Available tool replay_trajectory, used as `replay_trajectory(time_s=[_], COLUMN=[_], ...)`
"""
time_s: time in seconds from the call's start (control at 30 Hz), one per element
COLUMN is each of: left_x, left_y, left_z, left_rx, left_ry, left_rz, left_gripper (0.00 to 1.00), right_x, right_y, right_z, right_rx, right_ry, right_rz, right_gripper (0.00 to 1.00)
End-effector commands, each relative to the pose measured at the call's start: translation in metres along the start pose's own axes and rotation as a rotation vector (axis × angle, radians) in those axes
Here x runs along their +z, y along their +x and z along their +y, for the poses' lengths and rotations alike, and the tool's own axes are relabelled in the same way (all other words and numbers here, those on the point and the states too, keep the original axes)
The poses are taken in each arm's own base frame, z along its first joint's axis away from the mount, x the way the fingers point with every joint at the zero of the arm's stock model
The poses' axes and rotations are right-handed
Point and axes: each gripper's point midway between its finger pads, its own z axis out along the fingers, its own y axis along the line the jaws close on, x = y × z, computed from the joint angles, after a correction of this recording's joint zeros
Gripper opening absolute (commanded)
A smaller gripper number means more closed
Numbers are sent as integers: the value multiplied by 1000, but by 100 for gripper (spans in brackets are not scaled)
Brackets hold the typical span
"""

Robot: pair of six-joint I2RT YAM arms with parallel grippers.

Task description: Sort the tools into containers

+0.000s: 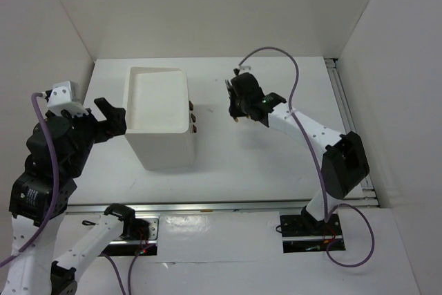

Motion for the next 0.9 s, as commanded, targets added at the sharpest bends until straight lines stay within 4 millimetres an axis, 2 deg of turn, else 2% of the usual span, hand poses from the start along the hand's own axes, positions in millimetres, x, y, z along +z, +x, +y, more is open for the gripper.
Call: replay_trajectory(time_s=[0.0,0.1,0.13,0.23,0.3,0.33,0.4,0.47,0.5,0.53,0.57,0.63,0.7,0.73,0.77,0.87], left_x=[3,4,4,4,6,6,8,8,8,8,8,8,8,10,10,12], left_y=[2,5,5,5,8,8,10,10,10,10,10,10,10,11,12,15], left_z=[1,1,1,1,2,2,2,2,2,2,2,2,2,2,0,1], left_rx=[-22,-19,-19,-19,-16,-16,-16,-16,-16,-16,-16,-16,-16,-16,-16,-13], left_ry=[-8,-11,-11,-11,-14,-14,-14,-14,-14,-14,-14,-14,-14,-14,-6,-9], left_rz=[-11,-2,-2,-2,6,6,7,7,7,7,7,7,7,7,10,19], left_gripper=[100,100,100,100,100,100,100,100,100,100,100,100,100,100,100,100], right_x=[-62,-75,-79,-96,-101,-108,-118,-121,-130,-124,-134,-140,-140,-131,-138,-132], right_y=[-90,-108,-108,-121,-125,-122,-124,-119,-123,-120,-126,-130,-130,-128,-130,-121], right_z=[53,79,96,125,143,163,183,204,210,216,226,240,249,252,263,286], right_rx=[58,67,66,98,102,94,97,79,82,60,58,29,12,0,-6,-39], right_ry=[-150,-221,-274,-350,-409,-476,-530,-545,-555,-544,-554,-566,-573,-566,-592,-612], right_rz=[-246,-300,-304,-365,-386,-378,-404,-420,-437,-436,-463,-481,-478,-473,-473,-445], right_gripper=[0,0,0,0,0,0,0,0,0,0,0,0,0,0,0,0])
